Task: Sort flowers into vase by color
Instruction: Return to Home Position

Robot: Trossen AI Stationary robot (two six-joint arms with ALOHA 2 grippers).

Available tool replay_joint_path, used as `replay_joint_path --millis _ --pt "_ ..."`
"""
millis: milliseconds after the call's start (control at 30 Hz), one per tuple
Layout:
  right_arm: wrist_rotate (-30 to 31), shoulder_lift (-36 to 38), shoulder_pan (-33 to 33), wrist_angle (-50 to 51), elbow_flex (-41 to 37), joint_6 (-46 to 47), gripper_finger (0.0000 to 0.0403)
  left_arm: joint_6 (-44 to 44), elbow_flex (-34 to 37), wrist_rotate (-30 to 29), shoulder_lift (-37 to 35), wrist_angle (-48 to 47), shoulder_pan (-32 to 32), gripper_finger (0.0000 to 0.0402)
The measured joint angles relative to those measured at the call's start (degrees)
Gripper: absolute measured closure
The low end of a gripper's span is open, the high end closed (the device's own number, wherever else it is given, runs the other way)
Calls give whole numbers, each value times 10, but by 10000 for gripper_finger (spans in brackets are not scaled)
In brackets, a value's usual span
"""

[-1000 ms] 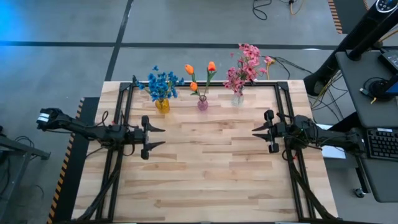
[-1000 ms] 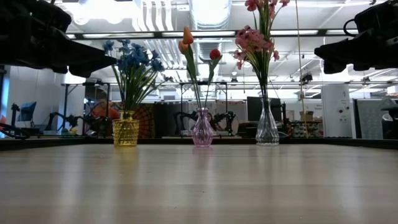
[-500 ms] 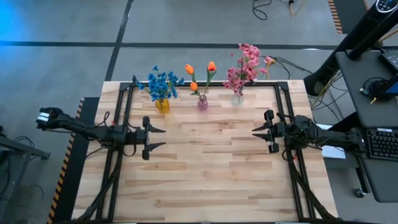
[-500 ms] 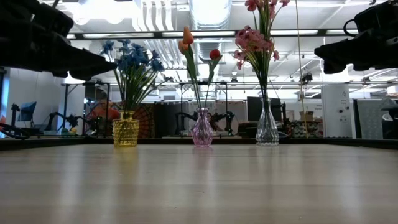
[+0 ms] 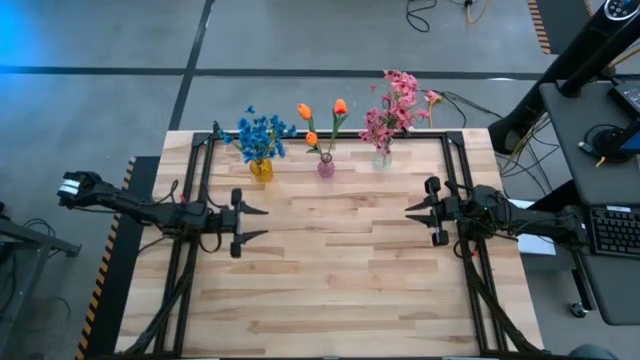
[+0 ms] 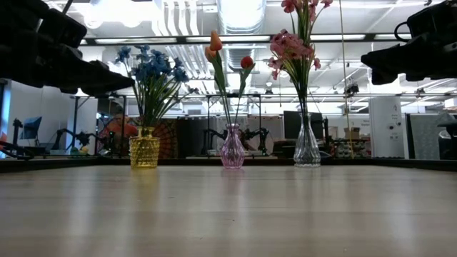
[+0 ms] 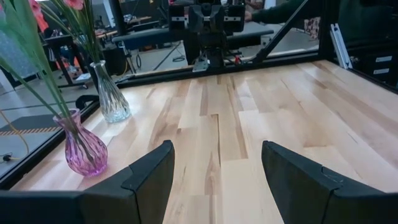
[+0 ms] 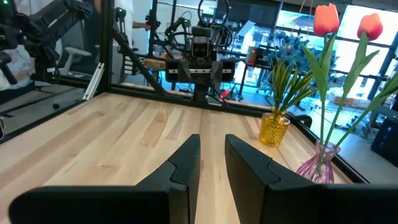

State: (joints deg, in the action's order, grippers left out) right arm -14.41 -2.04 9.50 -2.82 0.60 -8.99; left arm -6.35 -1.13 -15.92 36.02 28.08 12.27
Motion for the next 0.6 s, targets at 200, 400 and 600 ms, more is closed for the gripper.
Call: replay_joint_path --millis 200,400,600 --pt "0 0 0 0 0 0 335 0 0 0 13 0 0 177" --pt "0 0 0 0 0 0 335 0 0 0 25 0 0 177" --pt "0 0 0 0 0 0 335 0 0 0 35 0 0 177"
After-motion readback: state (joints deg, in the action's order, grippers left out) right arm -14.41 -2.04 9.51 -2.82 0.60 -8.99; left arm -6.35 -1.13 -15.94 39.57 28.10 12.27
